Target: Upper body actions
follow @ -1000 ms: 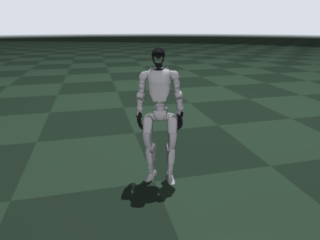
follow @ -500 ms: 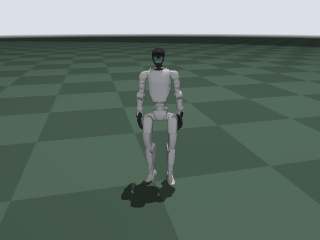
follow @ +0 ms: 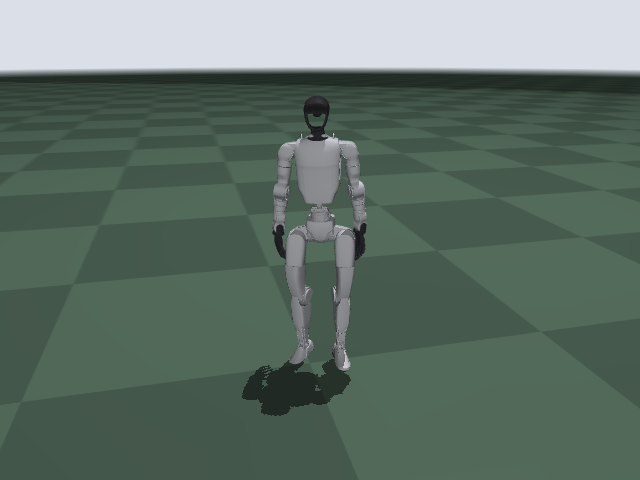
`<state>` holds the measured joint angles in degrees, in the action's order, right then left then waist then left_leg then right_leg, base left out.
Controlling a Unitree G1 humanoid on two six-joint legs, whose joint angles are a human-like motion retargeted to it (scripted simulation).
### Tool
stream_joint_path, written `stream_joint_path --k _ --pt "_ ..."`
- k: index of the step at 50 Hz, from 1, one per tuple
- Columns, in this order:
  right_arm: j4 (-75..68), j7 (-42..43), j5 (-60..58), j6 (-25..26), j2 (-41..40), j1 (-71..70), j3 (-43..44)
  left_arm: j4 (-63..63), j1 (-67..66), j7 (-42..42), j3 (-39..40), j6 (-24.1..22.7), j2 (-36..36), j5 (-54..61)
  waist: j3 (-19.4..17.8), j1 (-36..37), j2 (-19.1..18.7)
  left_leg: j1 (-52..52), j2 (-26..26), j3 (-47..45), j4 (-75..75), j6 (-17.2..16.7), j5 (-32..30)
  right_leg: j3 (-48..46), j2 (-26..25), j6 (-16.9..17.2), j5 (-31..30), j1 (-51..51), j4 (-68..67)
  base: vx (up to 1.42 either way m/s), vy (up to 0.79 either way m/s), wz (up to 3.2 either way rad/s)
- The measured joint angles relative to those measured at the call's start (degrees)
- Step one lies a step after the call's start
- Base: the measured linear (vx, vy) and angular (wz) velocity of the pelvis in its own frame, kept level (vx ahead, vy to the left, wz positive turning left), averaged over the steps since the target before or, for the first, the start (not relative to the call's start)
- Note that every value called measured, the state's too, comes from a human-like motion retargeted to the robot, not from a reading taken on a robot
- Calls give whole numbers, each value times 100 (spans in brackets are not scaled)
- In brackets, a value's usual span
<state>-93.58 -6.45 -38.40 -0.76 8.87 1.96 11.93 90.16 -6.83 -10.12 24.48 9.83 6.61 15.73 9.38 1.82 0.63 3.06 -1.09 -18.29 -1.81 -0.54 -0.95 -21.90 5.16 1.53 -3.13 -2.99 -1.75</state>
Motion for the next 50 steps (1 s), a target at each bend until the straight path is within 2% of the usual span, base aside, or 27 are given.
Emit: stream_joint_path --k 50 --pt "8 0 -4 10 -12 13 -15 -6 -8 8 9 8 -19 22 15 7 -11 10 -3 27 1 -2 -27 0 -3 -2 4 2 3 0 0 0"
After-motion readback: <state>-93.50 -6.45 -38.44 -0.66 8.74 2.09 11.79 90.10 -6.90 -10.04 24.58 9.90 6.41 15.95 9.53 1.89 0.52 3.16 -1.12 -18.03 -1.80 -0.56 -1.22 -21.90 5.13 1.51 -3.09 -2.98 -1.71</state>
